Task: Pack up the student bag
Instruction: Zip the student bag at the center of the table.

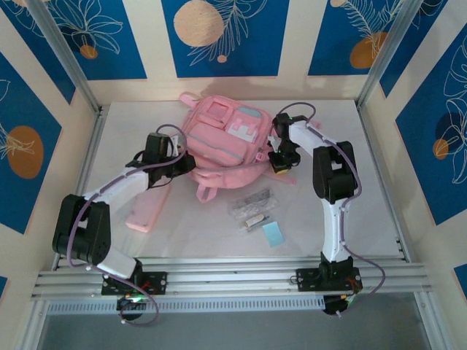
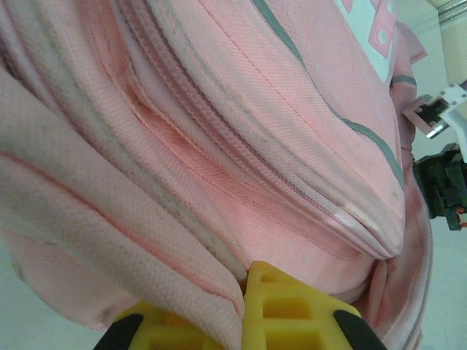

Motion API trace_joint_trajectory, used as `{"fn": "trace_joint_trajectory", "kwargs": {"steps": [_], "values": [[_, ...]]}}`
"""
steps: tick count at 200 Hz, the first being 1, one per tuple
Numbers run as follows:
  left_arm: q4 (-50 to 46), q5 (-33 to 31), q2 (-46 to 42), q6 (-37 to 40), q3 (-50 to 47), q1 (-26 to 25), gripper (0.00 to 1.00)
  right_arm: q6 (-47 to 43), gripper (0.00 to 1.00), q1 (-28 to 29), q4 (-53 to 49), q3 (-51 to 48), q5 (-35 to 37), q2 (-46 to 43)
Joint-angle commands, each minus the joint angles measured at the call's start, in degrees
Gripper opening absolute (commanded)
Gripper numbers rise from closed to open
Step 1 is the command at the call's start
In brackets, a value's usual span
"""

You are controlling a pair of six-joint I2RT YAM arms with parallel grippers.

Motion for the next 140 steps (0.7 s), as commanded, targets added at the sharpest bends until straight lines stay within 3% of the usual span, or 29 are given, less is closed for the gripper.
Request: {"fn": "trace_joint_trajectory", "kwargs": {"steps": [1, 15, 27, 45, 60, 92, 140], "values": [[0.9, 2.7, -0.9, 3.2, 2.0, 2.7, 0.0, 7.5, 0.08, -0.6, 6.4, -3.8, -5.0, -7.1], [1.5, 3.7, 0.0, 3.2, 2.4, 2.7, 0.0, 9.8, 0.23, 1.1, 10.0, -6.7, -11.6, -9.9], [2.0, 4.1, 0.4, 3.3, 2.5, 2.7, 0.0, 11.3, 0.41, 2.2, 12.6, -8.6, -16.4, -11.9], [1.1, 4.6, 0.5, 4.7, 3.4, 2.7, 0.0, 12.8, 0.6, 2.6, 11.7, -9.4, -19.9, -13.8], [-1.6, 4.1, 0.1, 6.9, 4.7, 2.7, 0.0, 12.3, 0.66, 2.7, 9.7, -10.3, -20.8, -16.0], [-3.2, 2.4, -0.3, 9.1, 5.1, 2.7, 0.0, 12.8, 0.68, 2.9, 11.2, -13.7, -20.5, -21.0], [-7.4, 0.9, 2.3, 13.9, 8.6, 2.7, 0.0, 14.5, 0.94, 2.4, 19.9, -10.8, -19.6, -19.6]]}}
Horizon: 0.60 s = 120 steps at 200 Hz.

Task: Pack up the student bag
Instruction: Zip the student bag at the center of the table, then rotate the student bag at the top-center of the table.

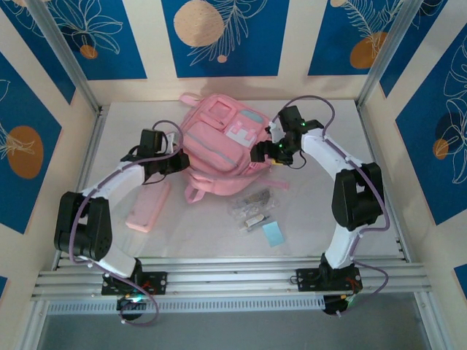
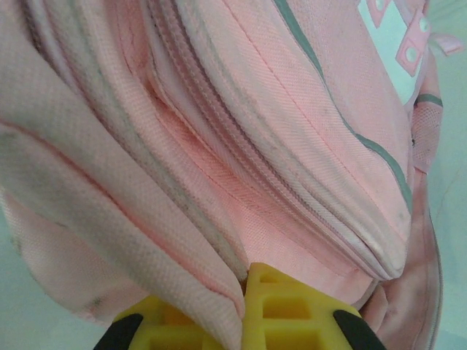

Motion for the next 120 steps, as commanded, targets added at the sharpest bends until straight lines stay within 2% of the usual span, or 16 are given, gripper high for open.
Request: {"fn": "trace_joint_trajectory", "kwargs": {"steps": [1, 64, 101, 120], "values": [[-0.5, 0.4, 0.3, 6.4, 4.2, 0.3, 0.0, 1.2, 0.95, -0.3, 5.3, 2.5, -1.4, 1.0], [-1.1, 0.3, 3.1, 7.9, 5.0, 0.3, 0.0, 3.8, 0.97, -0.5, 11.8, 9.1, -1.9, 11.0], [-0.8, 1.7, 4.0, 7.1, 5.6, 0.3, 0.0, 4.8, 0.97, -0.1, 15.5, 8.4, -1.0, 14.6], [-0.3, 1.3, 3.9, 6.8, 5.3, 0.3, 0.0, 5.4, 0.97, 0.1, 17.9, 7.5, -4.3, 15.2]]}}
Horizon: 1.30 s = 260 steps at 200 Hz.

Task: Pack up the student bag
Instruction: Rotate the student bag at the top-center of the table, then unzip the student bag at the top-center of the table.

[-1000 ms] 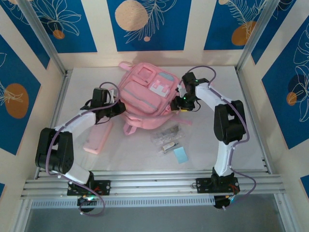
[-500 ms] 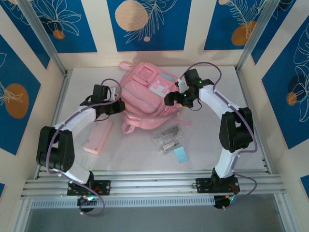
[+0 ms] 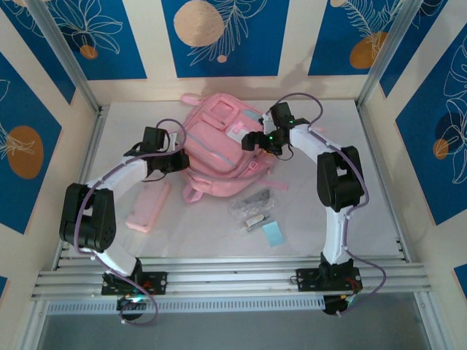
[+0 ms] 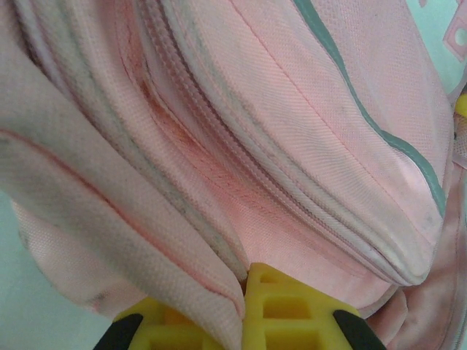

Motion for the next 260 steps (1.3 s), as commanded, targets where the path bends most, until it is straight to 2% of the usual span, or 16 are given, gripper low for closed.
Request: {"fn": "trace_joint_trajectory", "kwargs": {"steps": [1, 30, 85, 99, 129, 135, 146, 159, 167, 180, 211, 245, 260], "values": [[2.4, 2.5, -0.3, 2.8, 2.3, 0.1, 0.0, 1.3, 0.97, 0.4, 4.2, -0.3, -3.9, 0.4], [4.6, 1.6, 0.9, 2.0, 2.4, 0.1, 0.0, 3.3, 0.93, 2.6, 1.9, -0.5, -7.7, 0.2], [8.3, -3.5, 6.6, 2.8, 8.3, 0.5, 0.0, 10.3, 0.91, 7.1, 6.6, -12.2, -16.3, -11.0], [6.9, -5.2, 9.2, 4.7, 11.7, 0.9, 0.0, 9.5, 0.91, 8.4, 5.0, -12.3, -15.2, -13.0], [2.5, -8.7, 13.3, 8.5, 18.9, 2.0, 0.0, 7.5, 0.91, 7.9, 0.1, -12.2, -5.5, -14.4], [1.6, -9.7, 13.9, 9.6, 20.3, 2.2, 0.08, 7.3, 0.91, 7.4, -0.6, -12.2, -4.5, -14.3], [-1.0, -11.5, 14.9, 11.3, 23.0, 2.3, 0.28, 7.5, 0.9, 6.3, -1.2, -12.4, -2.7, -14.4], [-4.1, -13.1, 15.6, 12.9, 25.9, 2.4, 0.55, 7.8, 0.9, 5.1, -2.1, -12.4, 0.0, -14.2], [-5.7, -13.7, 15.6, 13.4, 27.0, 2.4, 0.66, 8.0, 0.89, 4.3, -2.4, -12.3, 1.4, -14.2], [-8.1, -13.8, 15.0, 13.5, 27.9, 2.4, 0.7, 8.7, 0.89, 3.0, -2.2, -12.2, 3.2, -14.2], [-8.8, -9.2, 10.0, 11.3, 23.8, 1.0, 0.7, 13.3, 0.84, -0.6, 0.0, -11.6, 4.9, -12.5], [-5.1, -2.7, 2.9, 6.2, 15.0, -2.7, 0.7, 20.4, 0.69, -3.5, 5.7, -11.2, 2.9, -8.8], [-1.3, -0.5, -0.2, 1.9, 10.4, -4.7, 0.7, 23.8, 0.66, -3.9, 7.9, -10.9, 3.3, -6.8]]}}
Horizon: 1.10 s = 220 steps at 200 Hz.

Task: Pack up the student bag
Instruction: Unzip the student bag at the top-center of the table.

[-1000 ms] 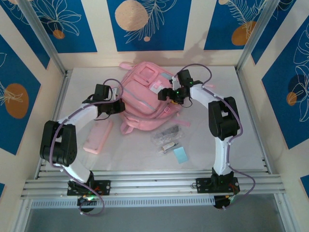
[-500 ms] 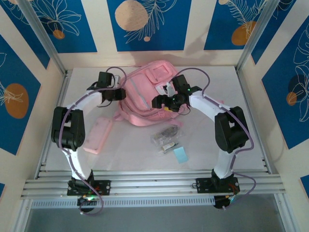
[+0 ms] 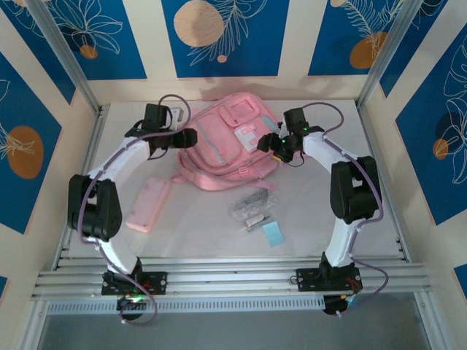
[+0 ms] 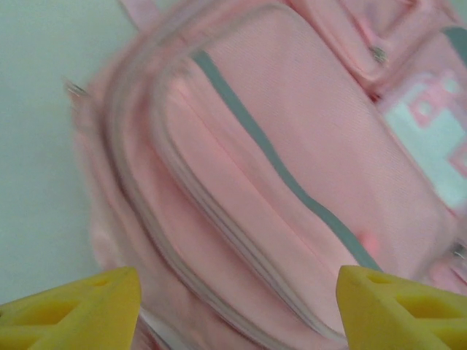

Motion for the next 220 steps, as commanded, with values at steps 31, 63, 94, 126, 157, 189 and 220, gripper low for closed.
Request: {"fn": "trace_joint_trajectory", "kwargs": {"steps": [31, 63, 94, 126, 157, 189, 220], "values": [[14.7, 9.5, -9.7, -14.2, -14.3, -7.4, 0.69, 14.2, 0.66, -0.4, 8.2, 2.1, 1.2, 7.6], [13.1, 9.5, -8.0, -6.6, -13.6, -12.2, 0.65, 18.9, 0.26, 0.0, 12.3, 3.5, -1.0, 12.1], [7.4, 8.4, -2.4, -1.0, -8.0, -14.9, 0.64, 17.7, 0.0, 1.8, 13.6, 2.9, -2.0, 9.1], [12.0, 11.0, 1.8, -9.3, -7.0, -15.1, 0.66, 19.6, 0.0, 2.5, 15.9, -1.1, -2.3, 1.8], [27.8, 14.6, 4.8, -25.2, -12.1, -15.1, 0.68, 21.7, 0.0, 3.0, 17.9, -3.4, -2.5, -1.3], [41.9, 15.4, 8.0, -35.8, -15.8, -15.1, 0.68, 23.1, 0.0, 3.4, 20.3, -4.8, -4.1, -1.4], [47.3, 15.7, 11.2, -40.7, -16.7, -15.3, 0.67, 23.8, 0.0, 3.9, 21.6, -6.0, -3.9, -1.7]]}}
